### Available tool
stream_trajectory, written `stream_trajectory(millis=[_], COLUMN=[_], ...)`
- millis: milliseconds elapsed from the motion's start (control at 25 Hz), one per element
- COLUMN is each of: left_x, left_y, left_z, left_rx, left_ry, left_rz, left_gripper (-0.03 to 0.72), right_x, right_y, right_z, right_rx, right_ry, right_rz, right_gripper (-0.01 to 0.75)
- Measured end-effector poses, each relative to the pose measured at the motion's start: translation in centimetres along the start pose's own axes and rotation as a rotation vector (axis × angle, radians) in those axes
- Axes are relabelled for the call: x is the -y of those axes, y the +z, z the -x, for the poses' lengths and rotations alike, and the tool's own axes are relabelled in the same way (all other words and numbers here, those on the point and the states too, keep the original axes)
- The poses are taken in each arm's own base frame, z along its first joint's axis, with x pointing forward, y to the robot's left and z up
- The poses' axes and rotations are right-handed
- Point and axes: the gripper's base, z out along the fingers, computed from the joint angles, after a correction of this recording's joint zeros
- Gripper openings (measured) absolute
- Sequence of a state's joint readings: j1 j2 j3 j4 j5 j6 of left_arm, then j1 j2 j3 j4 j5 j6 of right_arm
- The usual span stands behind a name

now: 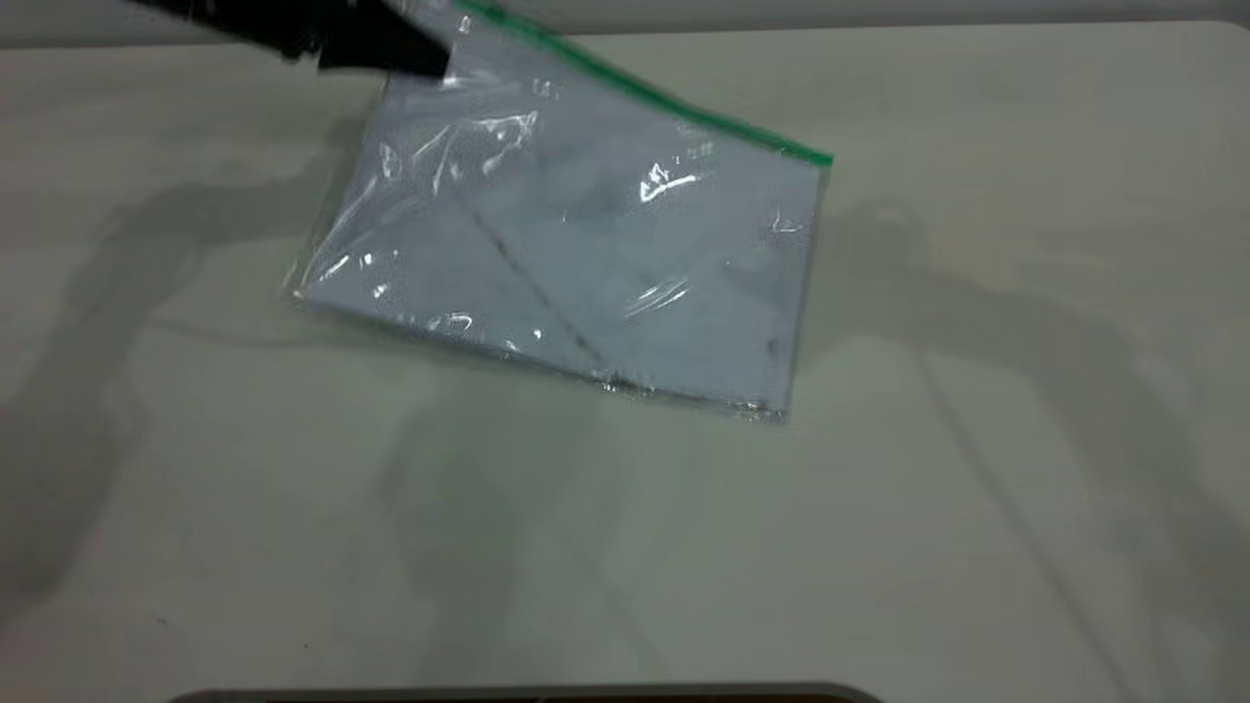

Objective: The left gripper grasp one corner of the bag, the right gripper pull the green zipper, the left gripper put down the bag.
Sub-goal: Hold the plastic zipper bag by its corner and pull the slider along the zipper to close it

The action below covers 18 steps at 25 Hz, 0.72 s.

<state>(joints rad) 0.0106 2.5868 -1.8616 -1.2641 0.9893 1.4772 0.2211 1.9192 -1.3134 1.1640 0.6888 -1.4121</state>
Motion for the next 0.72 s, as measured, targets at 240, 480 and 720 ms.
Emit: stream_trajectory(millis=[240, 480, 720], left_x=[3.3, 6.2, 8.0], left_y=[1.0, 3.6, 5.5], left_z=[1.8, 3.0, 3.5], left_rx=[0.023, -0.018, -0.100], left_ry=[0.208, 0.326, 0.430], left_rz=[-0.163, -0.227, -0.268], left_gripper=[0.061, 0.053, 0.053], right_x=[1.5, 1.1, 0.5], right_y=[2.1, 3.2, 4.8], right_z=[1.9, 2.2, 1.6], right_rx=[0.028, 0.031, 0.014], right_ry=[-0.103, -0.213, -0.274], right_rz=[0.077, 0.123, 0.125], right_gripper=[0.452, 0.431, 0.395])
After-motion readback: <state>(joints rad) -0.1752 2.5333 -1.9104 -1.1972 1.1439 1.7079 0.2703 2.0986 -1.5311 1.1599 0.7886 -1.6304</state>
